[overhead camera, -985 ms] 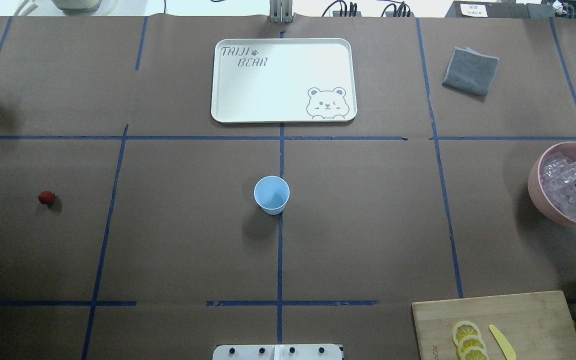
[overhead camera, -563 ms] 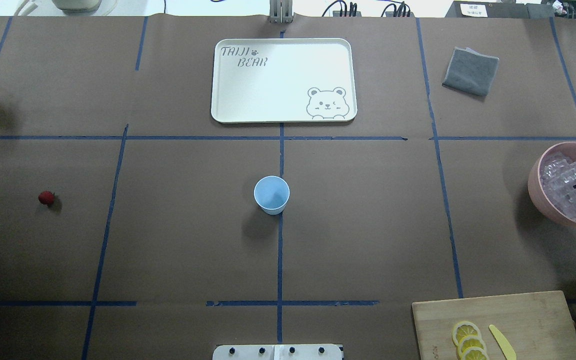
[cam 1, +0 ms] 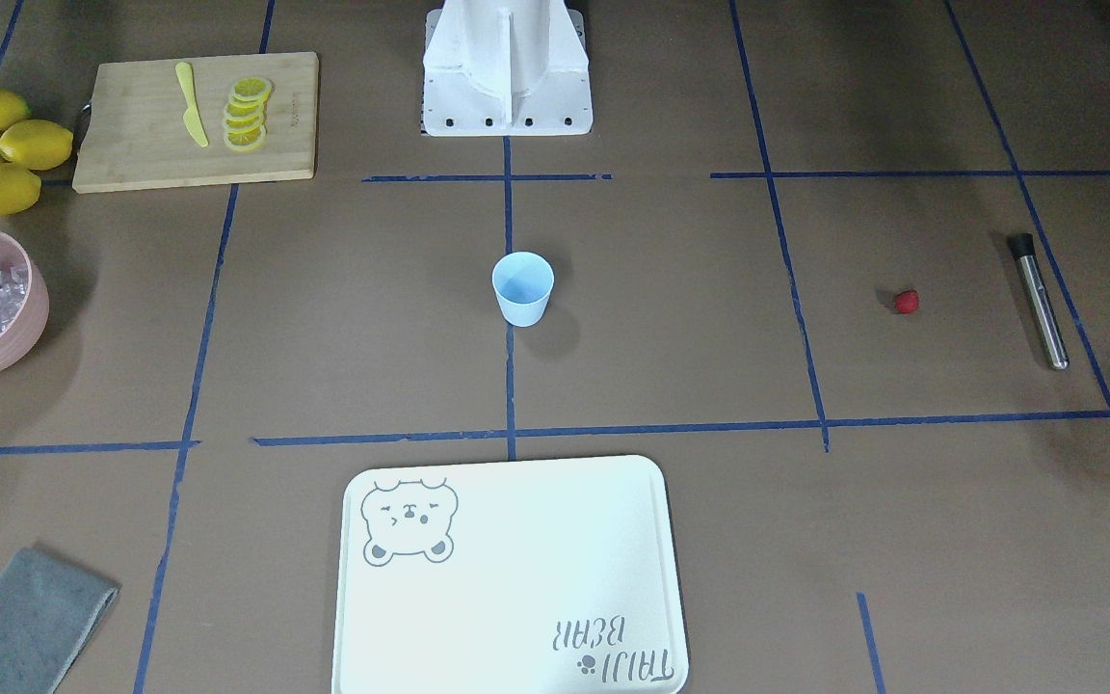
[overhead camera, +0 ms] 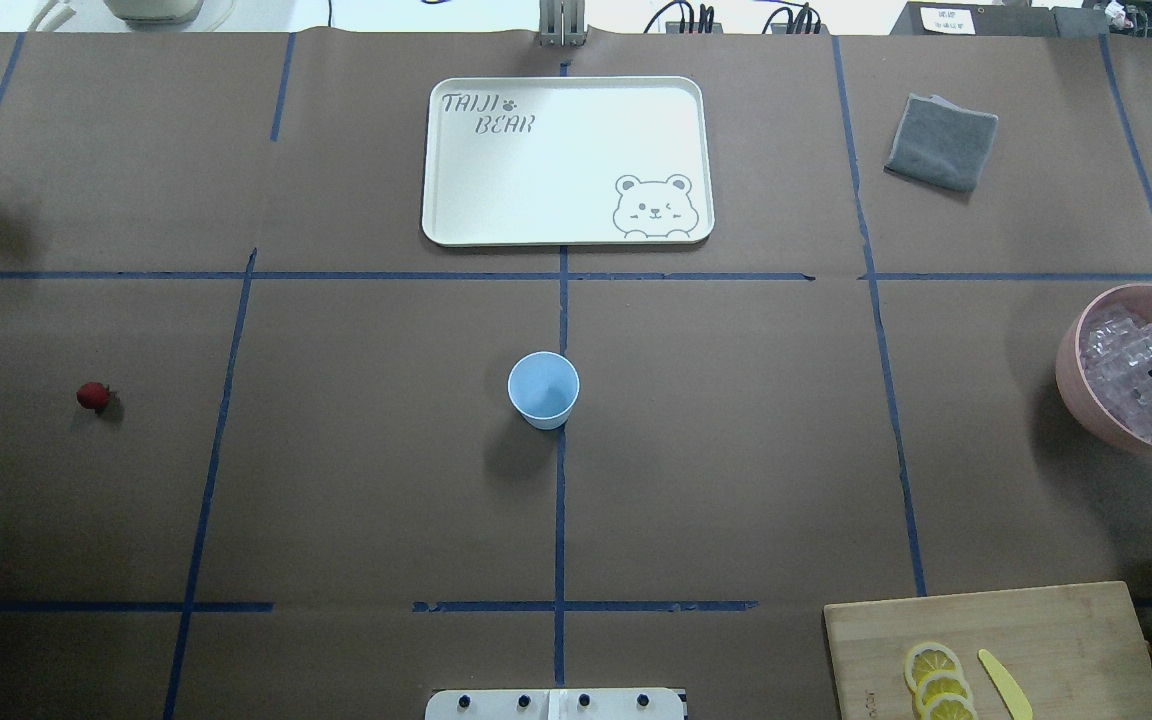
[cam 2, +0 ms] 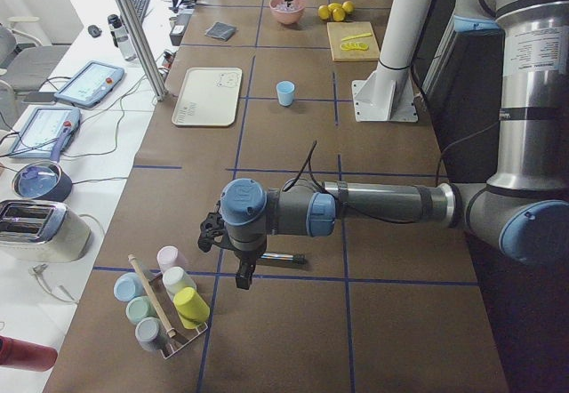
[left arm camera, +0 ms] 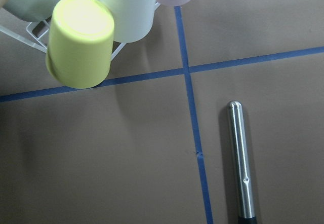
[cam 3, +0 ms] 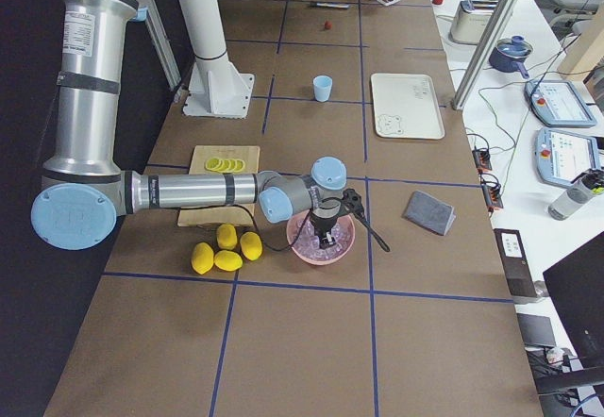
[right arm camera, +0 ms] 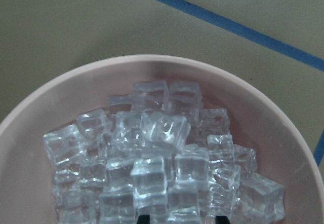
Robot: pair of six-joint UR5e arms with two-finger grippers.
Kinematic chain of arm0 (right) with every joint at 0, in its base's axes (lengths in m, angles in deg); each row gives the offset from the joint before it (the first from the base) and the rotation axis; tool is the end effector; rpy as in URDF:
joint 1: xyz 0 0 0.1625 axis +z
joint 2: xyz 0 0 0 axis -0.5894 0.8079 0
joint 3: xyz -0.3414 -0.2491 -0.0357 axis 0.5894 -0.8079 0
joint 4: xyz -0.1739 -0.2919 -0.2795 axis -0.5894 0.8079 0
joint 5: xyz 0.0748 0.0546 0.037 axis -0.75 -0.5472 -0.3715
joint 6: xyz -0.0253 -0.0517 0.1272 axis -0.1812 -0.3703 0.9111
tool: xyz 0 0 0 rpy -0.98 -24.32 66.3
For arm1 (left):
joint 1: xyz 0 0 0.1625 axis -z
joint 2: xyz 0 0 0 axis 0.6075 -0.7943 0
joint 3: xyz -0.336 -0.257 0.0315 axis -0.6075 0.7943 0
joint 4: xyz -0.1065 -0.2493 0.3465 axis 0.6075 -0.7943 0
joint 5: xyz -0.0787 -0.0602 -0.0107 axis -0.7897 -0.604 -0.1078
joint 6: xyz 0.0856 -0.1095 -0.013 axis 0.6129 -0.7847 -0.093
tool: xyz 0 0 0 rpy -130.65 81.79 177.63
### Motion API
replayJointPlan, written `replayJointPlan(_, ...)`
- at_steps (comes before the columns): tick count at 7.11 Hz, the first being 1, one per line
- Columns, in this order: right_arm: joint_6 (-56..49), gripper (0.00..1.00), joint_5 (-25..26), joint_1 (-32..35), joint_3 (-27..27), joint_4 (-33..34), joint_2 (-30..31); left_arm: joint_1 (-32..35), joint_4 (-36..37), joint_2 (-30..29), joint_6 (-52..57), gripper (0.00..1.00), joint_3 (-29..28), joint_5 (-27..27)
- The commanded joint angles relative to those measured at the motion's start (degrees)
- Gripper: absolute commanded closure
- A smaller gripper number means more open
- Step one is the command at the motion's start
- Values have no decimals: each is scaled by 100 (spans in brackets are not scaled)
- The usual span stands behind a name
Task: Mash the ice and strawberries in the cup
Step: 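Close the right gripper on an ice cube in the bowl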
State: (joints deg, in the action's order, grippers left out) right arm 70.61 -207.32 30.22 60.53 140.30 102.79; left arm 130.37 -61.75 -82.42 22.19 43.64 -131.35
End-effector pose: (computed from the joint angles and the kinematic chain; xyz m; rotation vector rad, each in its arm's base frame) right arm -0.1543 -0.4682 0.6563 0.1276 -0.7312 -0.3661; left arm -0.0573 -0.4944 0.6656 0.1168 0.8080 0.1230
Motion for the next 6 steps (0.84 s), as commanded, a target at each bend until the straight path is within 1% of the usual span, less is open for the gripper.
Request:
replayJointPlan(1, -1, 83, 0, 20, 4, 0, 29, 12, 1, 2, 3, 0, -1, -39)
replayJointPlan(2, -1, 98, -17, 89, 30, 0, 29, 12, 1, 2, 3, 0, 8, -39)
replayJointPlan(4, -19, 100, -105, 466, 101, 0, 47, 12, 1, 54, 3, 0, 78, -39)
replayJointPlan(5, -62, 100, -193, 668, 371, 9, 273, 12, 1, 133, 3, 0, 148, -100)
replayJointPlan(6, -54, 100, -211, 801, 782, 287, 397, 12, 1, 177, 3, 0, 183, -127)
